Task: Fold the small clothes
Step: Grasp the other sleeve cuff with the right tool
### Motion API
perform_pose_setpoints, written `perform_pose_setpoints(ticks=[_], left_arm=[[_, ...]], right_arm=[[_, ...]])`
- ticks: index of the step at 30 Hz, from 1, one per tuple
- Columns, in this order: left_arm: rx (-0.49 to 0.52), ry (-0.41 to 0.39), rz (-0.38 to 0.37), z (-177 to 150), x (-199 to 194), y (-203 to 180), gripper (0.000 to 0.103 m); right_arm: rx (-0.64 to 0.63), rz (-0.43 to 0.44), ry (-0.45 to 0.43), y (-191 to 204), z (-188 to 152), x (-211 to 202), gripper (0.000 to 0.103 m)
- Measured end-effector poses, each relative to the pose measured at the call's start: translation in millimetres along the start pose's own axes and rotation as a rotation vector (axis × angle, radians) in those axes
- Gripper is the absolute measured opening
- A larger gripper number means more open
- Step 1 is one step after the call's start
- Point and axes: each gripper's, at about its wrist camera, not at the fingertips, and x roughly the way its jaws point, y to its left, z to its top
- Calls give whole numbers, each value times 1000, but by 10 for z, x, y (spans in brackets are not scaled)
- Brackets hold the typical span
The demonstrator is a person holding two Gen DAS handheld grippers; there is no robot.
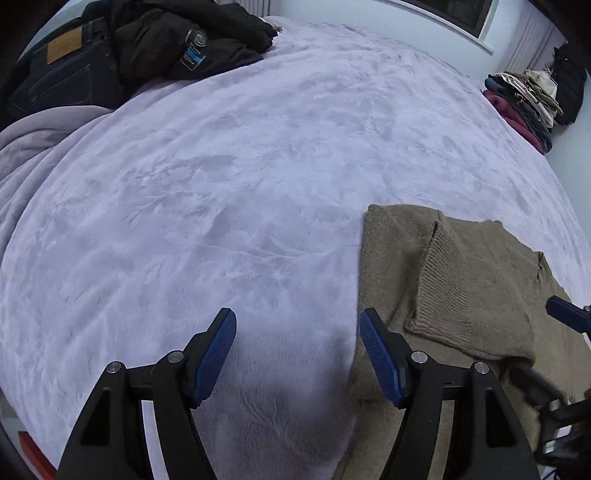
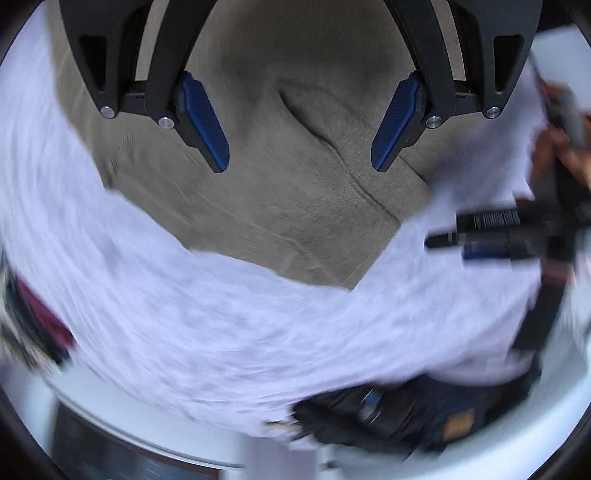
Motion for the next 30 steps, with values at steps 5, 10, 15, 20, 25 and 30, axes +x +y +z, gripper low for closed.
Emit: perform_pose_setpoints(ticks=[5, 10, 15, 20, 25, 30], left_arm=[[54, 27, -32, 75, 230, -174, 70], [84, 32, -11, 177, 364, -346, 70], [102, 33, 18, 275, 432, -430, 70], [124, 54, 43, 319, 557, -459, 70], [116, 48, 73, 290, 591, -501, 70], [138, 32, 110, 312, 595, -537, 70]], right_arm=[[-201, -236, 130, 305, -82, 557, 44], [322, -77, -2, -589, -313, 90, 16], [927, 93, -75, -1563, -1312, -162, 20], [1177, 240, -105, -1861, -1962, -245, 60], [1319, 295, -136, -2039, -2035, -150, 59], [1199, 273, -153, -2150, -1676, -246, 7]])
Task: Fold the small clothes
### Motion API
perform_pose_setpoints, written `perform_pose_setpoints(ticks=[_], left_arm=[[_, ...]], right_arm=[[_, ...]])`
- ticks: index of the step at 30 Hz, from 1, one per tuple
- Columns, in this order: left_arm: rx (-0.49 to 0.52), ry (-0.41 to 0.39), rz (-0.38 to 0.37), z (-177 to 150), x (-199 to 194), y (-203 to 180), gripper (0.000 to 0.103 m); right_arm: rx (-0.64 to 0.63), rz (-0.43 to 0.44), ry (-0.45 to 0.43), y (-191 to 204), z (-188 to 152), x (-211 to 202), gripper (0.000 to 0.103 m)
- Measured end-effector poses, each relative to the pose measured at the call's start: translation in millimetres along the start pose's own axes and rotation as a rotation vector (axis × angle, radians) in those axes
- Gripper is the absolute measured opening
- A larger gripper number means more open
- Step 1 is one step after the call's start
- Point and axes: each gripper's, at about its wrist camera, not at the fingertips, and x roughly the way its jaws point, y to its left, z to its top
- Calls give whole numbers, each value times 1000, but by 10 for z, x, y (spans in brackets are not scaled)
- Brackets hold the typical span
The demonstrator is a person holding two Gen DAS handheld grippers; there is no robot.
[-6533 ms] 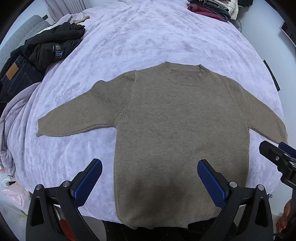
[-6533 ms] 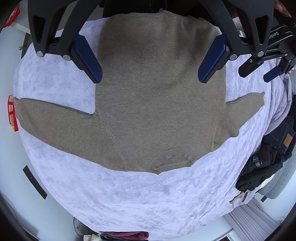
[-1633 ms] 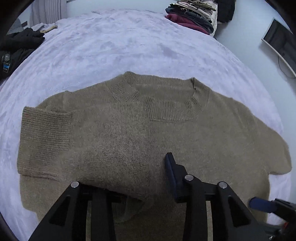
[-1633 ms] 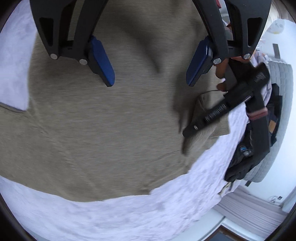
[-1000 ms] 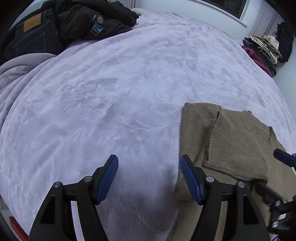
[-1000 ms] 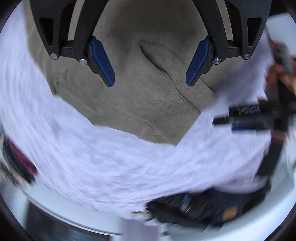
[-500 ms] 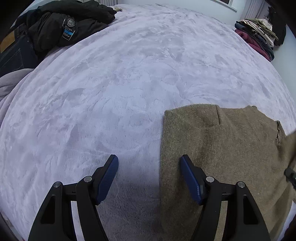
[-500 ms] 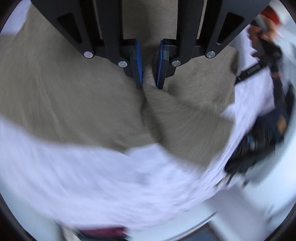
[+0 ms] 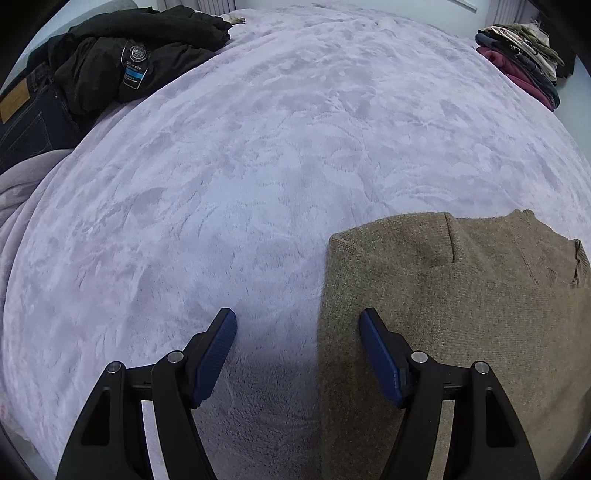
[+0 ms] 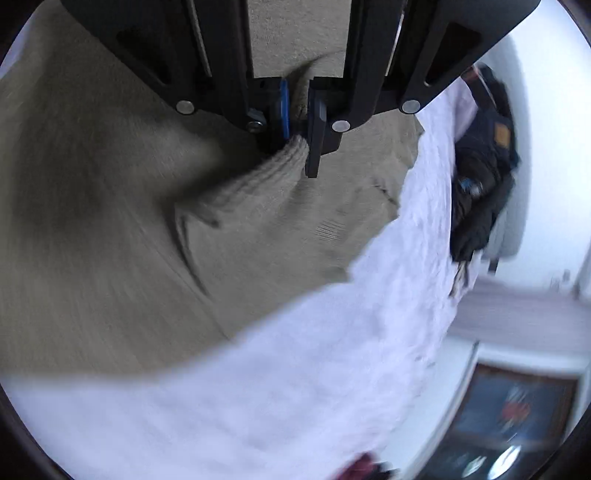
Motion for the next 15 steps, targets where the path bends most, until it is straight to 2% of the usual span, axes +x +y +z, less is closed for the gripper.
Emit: perform_pose_setpoints(ticks=[2, 3, 4, 5, 7, 10, 11, 13, 15], left_arm=[[13, -10, 11, 10, 19, -21, 71], [17, -14, 15, 11, 33, -28, 73], [17, -18, 26, 11, 46, -26, 85], [16, -28, 43, 9, 57, -18, 91], [7, -24, 32, 4, 82, 20, 91], [3, 1, 29, 30, 42, 92, 91], [8, 7, 25, 39, -2, 122, 91], [7, 22, -51, 27, -106, 198, 91], [-13, 93, -197, -43, -143, 277, 91]], right_arm=[[-147, 3, -40, 225, 38, -181, 7], [-175, -8, -51, 245, 54, -252, 7], [-181, -26, -61, 217, 65, -299, 7], [-165, -53, -63, 129, 72, -324, 7], [-121, -82, -32, -106, 57, -262, 7], [-109, -115, 94, -396, -36, -8, 8], [-98, -100, 76, -430, -66, -45, 10], [-85, -103, 56, -422, -85, -148, 27], [-60, -73, 55, -435, -137, -258, 42]])
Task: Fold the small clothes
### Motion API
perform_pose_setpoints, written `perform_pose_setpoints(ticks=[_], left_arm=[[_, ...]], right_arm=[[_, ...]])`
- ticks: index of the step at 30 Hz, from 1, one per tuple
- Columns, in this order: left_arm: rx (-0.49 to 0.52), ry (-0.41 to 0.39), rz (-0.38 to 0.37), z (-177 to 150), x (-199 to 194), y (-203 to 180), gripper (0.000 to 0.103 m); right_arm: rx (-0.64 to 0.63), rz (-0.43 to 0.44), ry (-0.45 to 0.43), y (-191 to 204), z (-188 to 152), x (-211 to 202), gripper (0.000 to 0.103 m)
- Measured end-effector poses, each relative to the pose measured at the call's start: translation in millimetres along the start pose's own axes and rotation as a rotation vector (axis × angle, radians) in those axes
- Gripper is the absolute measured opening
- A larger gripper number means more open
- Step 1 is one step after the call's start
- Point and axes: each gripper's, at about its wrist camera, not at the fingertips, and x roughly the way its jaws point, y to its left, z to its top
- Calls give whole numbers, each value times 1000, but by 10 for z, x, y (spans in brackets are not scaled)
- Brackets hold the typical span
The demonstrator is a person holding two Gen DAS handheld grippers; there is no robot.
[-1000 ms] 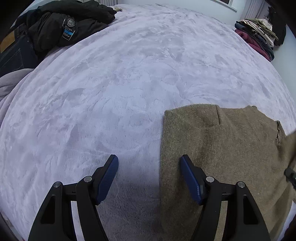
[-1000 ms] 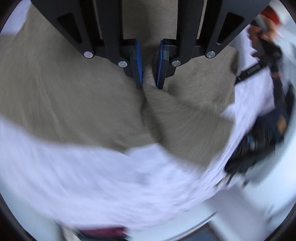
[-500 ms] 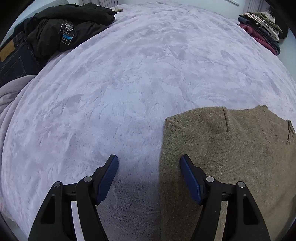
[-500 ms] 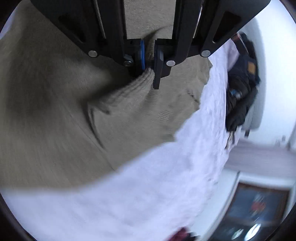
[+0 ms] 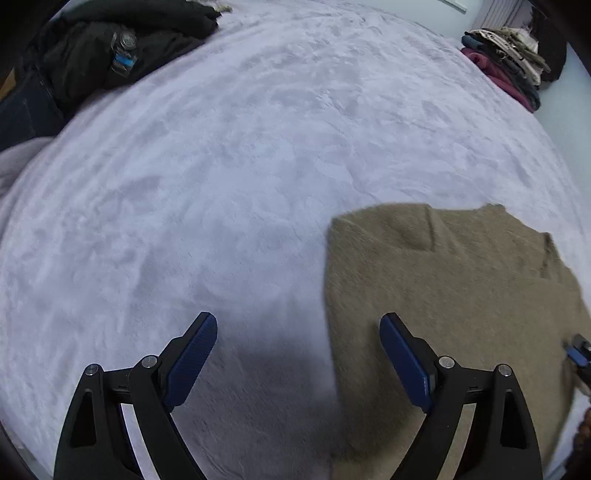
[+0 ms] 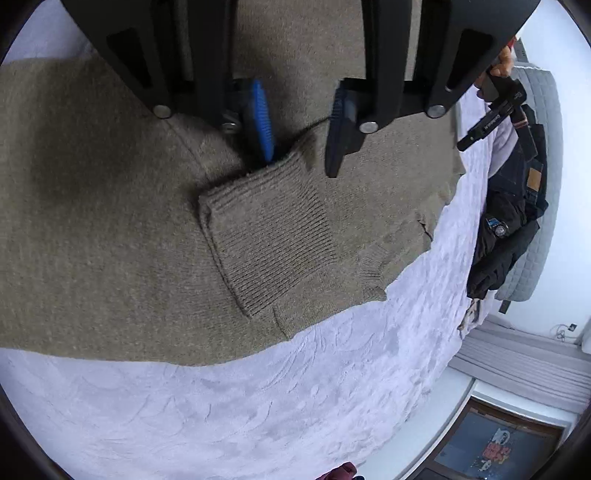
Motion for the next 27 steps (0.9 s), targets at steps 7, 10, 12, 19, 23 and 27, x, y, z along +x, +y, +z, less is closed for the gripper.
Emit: perform_pose_setpoints(ticks=[7, 10, 12, 19, 23, 27], left_arm=[[1, 140, -186, -412, 85, -74, 72], [9, 147, -210, -433, 133, -181, 13], [34, 102, -193, -404, 12, -225, 11], [8, 94, -116, -497, 132, 220, 4], [-19, 24, -65, -537, -42, 199, 4], [50, 35, 74, -597, -131, -38, 4]], right_arm=[[-7, 129, 79, 217, -416, -75, 44], [-25, 125, 135, 320, -586, 110, 44], [-21, 131, 147, 358, -640, 148, 44], [-57, 137, 144, 498, -665, 128, 44], [-37, 121, 161, 436, -746, 158, 44], [-38, 107, 166, 442, -812, 135, 45]])
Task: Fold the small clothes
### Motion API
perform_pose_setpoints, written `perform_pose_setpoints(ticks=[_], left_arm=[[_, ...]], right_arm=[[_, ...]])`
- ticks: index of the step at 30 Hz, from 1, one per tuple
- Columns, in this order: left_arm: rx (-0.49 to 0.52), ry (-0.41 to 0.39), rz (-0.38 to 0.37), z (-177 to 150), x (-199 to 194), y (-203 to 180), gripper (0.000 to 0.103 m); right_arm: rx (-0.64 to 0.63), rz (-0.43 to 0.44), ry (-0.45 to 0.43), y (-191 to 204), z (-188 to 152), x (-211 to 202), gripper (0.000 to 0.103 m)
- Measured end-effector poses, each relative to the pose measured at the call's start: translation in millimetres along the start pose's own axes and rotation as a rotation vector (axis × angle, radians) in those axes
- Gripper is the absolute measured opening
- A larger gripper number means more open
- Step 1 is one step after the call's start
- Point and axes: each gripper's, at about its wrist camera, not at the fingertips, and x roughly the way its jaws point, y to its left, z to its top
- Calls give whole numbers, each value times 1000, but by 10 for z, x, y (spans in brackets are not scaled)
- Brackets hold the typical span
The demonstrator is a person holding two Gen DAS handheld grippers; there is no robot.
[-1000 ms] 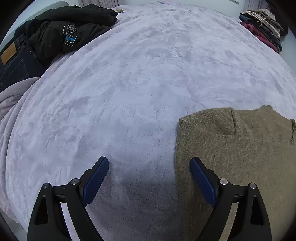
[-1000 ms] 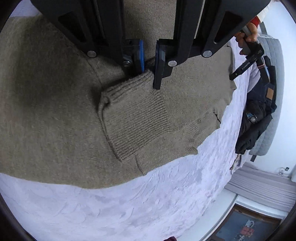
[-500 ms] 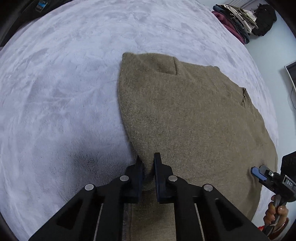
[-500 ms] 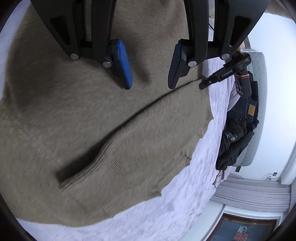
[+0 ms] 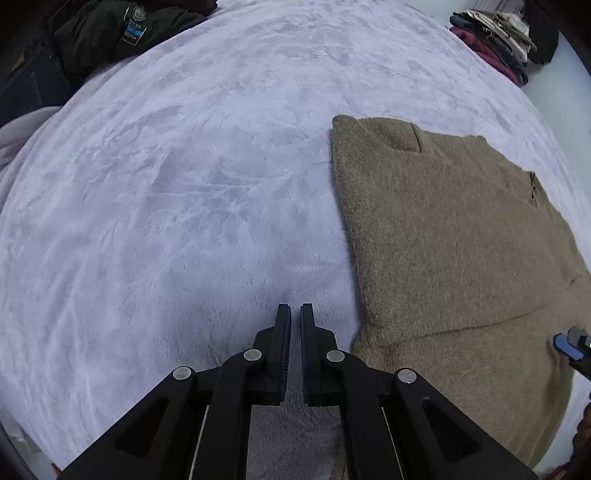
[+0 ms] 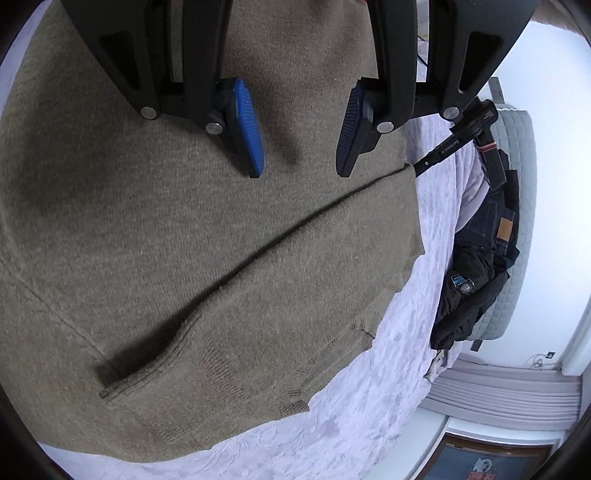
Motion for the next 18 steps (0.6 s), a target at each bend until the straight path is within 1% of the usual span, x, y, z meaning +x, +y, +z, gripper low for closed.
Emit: perform_pose_setpoints(ticks=[1, 2, 3, 4, 5, 6, 7, 9, 10, 11, 12, 15, 16, 18], left_arm=[[6, -1, 11, -16, -26, -56, 4], [8, -5, 7, -29, -59, -108, 5], [9, -10, 5, -42, -91, -165, 13], [12, -14, 5, -64, -124, -225, 53], [10, -28, 12, -89, -166, -284, 95], [8, -50, 6, -111, -209, -347, 103], [14, -63, -5, -148, -254, -367, 103], [27, -27, -18, -181, -258, -500, 103], [32, -13, -19, -229, -297, -506, 103], [46, -5, -16, -245, -304, -597, 103], [71, -4, -8, -276, -325, -709, 103], [154, -18, 7, -341, -370, -1028, 103], [179, -16, -6, -372, -378, -1144, 103], [215, 5, -37, -433, -366, -1306, 103]], right_arm=[[1, -3, 0, 6, -8, -10, 47], [1, -4, -1, 18, -14, -24, 48], [-2, -4, -4, 33, -19, -37, 50], [-7, -5, -7, 49, -25, -57, 52], [-14, -8, -10, 69, -32, -77, 52], [-22, -11, -13, 90, -40, -95, 52], [-28, -13, -16, 102, -52, -115, 52], [-36, -16, -22, 119, -77, -153, 52], [-37, -18, -25, 119, -93, -174, 53], [-35, -21, -29, 112, -113, -198, 55], [-34, -27, -32, 103, -131, -216, 57], [-24, -42, -42, 33, -191, -288, 60], [-18, -49, -45, 0, -206, -315, 62], [-4, -62, -57, -85, -240, -389, 63]])
